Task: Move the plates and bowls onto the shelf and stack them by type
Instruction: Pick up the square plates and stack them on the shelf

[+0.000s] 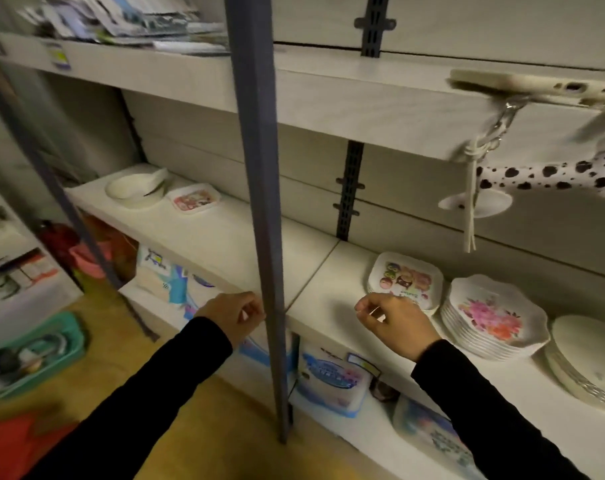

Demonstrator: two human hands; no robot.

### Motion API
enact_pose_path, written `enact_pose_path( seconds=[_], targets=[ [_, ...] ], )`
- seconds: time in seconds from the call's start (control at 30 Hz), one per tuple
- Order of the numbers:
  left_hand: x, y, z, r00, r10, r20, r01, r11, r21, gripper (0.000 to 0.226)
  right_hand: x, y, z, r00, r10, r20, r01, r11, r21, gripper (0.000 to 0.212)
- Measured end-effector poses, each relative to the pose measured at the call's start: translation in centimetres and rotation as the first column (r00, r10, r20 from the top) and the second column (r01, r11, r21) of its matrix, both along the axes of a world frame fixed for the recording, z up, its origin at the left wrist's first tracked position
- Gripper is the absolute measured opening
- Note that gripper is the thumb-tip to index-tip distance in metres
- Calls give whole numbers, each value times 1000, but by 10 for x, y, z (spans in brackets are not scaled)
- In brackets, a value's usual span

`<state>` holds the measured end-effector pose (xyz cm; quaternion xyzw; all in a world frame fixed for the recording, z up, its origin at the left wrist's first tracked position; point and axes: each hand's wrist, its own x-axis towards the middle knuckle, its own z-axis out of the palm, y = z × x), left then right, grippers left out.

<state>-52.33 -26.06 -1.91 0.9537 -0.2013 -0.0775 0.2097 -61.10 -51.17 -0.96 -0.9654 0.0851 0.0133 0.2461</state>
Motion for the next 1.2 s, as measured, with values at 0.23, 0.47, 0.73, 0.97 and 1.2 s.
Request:
enact_pose_path(
  seconds=[0.23, 0.47, 0.73, 0.97, 1.2],
  targets=[
    [41, 82, 1, 999, 34, 35, -37, 996, 78, 11, 48, 82, 2, 999, 47, 3, -47, 999, 6, 19],
    [96, 168, 4, 999, 8, 47, -14, 991, 133, 13, 101, 175, -7, 997, -30, 74, 26, 998, 55, 19],
    [148, 235, 7, 997, 45, 62, -50, 994, 93, 23, 160, 246, -3, 997, -34, 75, 35, 999, -6, 28],
    [216, 270, 1, 996, 69, 60, -76, 991, 115, 8, 232, 275, -7, 998, -58, 16, 59, 997, -56, 29],
    [314, 292, 5, 996, 83, 42, -87, 991, 99, 9, 331, 294, -24, 995, -96, -28, 95, 995, -33, 29]
  ],
)
